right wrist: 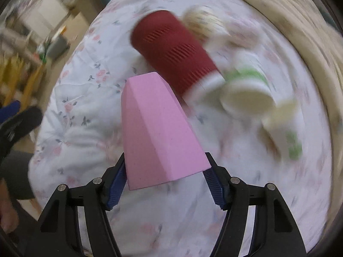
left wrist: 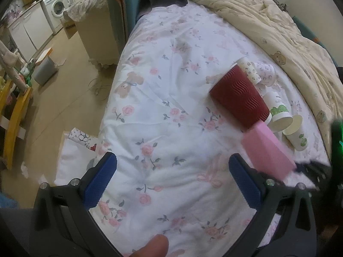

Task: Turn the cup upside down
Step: 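Lift the pink cup with the right gripper toward the left gripper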

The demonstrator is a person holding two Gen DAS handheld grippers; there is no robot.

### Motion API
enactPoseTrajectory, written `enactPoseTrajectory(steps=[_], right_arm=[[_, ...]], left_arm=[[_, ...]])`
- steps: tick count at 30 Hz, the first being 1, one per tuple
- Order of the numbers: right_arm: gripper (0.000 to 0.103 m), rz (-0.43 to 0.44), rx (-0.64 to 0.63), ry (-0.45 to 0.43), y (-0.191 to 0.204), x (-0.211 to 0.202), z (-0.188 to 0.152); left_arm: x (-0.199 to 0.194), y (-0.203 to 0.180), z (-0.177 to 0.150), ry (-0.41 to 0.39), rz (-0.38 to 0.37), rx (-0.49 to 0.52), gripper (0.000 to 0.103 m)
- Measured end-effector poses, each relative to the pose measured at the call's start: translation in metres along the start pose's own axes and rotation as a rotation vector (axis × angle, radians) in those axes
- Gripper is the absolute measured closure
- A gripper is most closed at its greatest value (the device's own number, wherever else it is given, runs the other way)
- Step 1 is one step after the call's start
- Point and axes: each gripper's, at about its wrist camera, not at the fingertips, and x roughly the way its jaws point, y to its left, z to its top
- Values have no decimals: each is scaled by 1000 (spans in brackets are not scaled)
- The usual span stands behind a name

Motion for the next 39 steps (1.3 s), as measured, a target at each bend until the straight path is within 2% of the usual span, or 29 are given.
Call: enactPoseTrajectory(steps=[5,9,14,22,24,27,33,39], right_arm=[[34,-20,138,-22,-27,-21,-49],[34,-50,202,-32,-14,-14,-73],[34,-57,262,-18,0,7,-86],[32,-69,221,-5,27,23,-95],[31,-66,228,-25,26,19,-96],[15,-40,223,-46,25,11,-98],[13,-10,228,-93,14,-22,-102],[10,-14,190,-225,-3,-74,-97]], left_arm=[[-6,-16,-4,-17,-15,42,0],[-10,-26,-8,-36,-14,78,0],[-13,-30,-14,-45,-4,107,0],[-20,-24,-17,-58,-11,95,0],[-21,-22,-18,-53,-6,88,0],[-23,-17,-20,-43,-28,65,0],[-26,-18,-23,-40,-30,71,0],[-23,-26,-28,-24,-39,90,0]])
